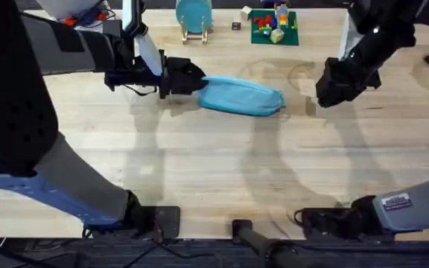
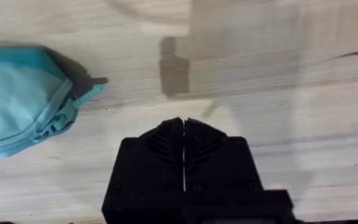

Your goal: Unzip the bag, pick up the pens from the table one at a time and place them inside, then zip the bag closed.

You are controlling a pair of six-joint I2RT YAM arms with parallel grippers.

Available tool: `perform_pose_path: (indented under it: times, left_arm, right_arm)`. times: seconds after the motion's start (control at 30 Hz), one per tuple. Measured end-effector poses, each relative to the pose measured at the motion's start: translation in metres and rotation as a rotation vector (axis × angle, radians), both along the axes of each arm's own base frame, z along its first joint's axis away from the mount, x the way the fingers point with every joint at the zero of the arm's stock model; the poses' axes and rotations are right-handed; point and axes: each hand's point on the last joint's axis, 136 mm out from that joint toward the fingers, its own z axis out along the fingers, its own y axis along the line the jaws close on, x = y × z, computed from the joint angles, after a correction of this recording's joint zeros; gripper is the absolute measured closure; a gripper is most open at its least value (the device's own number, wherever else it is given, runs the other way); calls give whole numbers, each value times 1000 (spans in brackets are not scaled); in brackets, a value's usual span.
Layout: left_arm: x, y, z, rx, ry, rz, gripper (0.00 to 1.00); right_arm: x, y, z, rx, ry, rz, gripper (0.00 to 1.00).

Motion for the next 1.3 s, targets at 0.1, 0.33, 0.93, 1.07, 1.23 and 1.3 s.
perform_pose_path:
  times: [0.1, 0.33, 0.93, 1.07, 1.23, 1.3]
  left_arm:
    - [0, 0, 0, 0, 0, 0, 960]
    - [0, 0, 0, 0, 0, 0, 961]
    - [0, 0, 0, 0, 0, 0, 961]
    - [0, 0, 0, 0, 0, 0, 961]
    - [0, 0, 0, 0, 0, 0, 961]
    - [0, 0, 0, 0, 0, 0, 961]
  right_arm:
    - [0, -2, 0, -9, 0, 9, 969]
    - [0, -2, 0, -13, 1, 14, 970]
    - [4, -3, 7, -15, -40, 3, 121]
    - [1, -3, 17, -14, -61, -7, 5]
    - [-1, -3, 18, -14, -59, -15, 5]
    - [-1, -3, 18, -14, -58, -17, 6]
